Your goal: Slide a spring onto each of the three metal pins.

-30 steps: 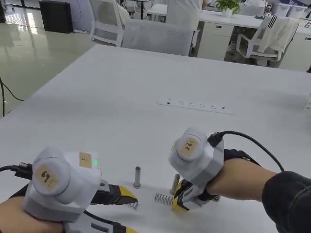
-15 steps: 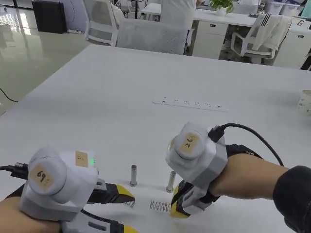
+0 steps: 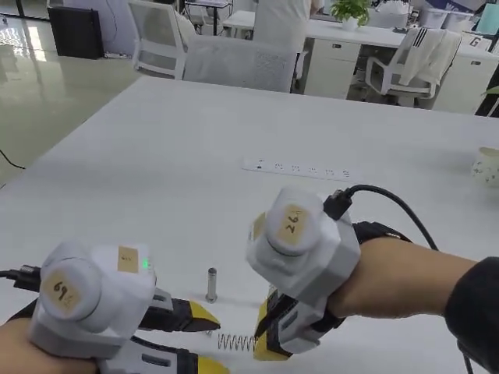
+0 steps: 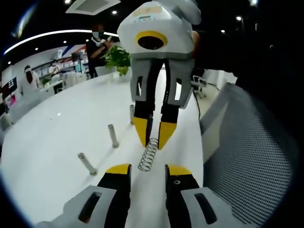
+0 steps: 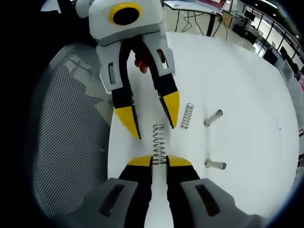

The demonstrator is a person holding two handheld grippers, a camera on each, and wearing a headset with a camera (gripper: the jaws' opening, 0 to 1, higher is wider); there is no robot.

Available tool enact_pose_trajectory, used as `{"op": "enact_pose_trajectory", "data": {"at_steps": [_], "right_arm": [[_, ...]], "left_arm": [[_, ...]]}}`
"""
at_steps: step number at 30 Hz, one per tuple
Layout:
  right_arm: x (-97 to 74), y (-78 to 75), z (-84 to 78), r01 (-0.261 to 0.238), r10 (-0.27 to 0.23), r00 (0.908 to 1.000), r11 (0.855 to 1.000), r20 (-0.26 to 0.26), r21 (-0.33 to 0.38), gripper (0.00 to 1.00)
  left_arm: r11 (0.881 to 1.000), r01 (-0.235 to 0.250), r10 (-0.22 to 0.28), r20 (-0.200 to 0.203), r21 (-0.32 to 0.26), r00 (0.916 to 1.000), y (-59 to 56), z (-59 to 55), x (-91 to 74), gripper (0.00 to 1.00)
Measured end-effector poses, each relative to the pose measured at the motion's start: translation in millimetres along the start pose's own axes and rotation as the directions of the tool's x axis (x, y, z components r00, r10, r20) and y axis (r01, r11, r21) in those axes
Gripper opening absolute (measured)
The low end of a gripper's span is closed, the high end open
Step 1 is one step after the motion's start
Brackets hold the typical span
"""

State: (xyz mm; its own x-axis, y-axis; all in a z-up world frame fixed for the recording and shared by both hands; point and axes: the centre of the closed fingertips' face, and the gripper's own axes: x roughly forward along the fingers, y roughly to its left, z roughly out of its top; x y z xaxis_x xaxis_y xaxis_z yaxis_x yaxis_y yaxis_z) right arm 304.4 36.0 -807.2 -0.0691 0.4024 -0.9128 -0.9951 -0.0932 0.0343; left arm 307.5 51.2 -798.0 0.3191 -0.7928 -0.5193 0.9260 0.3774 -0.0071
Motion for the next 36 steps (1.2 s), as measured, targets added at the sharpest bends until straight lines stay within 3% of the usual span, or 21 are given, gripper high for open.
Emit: {"op": "enact_pose_trajectory", "data": {"at_steps": [8, 18, 28, 36], "right_arm": [[-2.5, 5.6, 4.4, -0.008, 0.008, 1.0, 1.0, -0.005, -0.026, 0.08], [-18.1, 7.6, 19.6, 0.023, -0.022, 0.9994, 0.998, 0.025, -0.061, 0.08], [-27.8, 13.7, 51.7, 0.049, -0.038, 0.9929, 0.994, 0.113, -0.1, 0.08], [-27.4, 13.5, 55.9, 0.053, -0.039, 0.9913, 0.993, 0.126, -0.107, 0.1]], "left_arm": [[0.999, 0.018, -0.019, 0.007, 0.048, 0.9998, -4.2, 1.6, 0.9, 0.04], [0.999, 0.023, -0.022, -0.005, 0.047, 0.9997, -5.1, -1.8, 1.5, 0.03], [0.998, 0.036, -0.036, -0.007, 0.042, 0.9993, -8.6, -2.5, 2.4, 0.03], [0.998, 0.032, -0.032, -0.005, 0.046, 0.9995, -7.9, -2.5, 1.4, 0.03]]}}
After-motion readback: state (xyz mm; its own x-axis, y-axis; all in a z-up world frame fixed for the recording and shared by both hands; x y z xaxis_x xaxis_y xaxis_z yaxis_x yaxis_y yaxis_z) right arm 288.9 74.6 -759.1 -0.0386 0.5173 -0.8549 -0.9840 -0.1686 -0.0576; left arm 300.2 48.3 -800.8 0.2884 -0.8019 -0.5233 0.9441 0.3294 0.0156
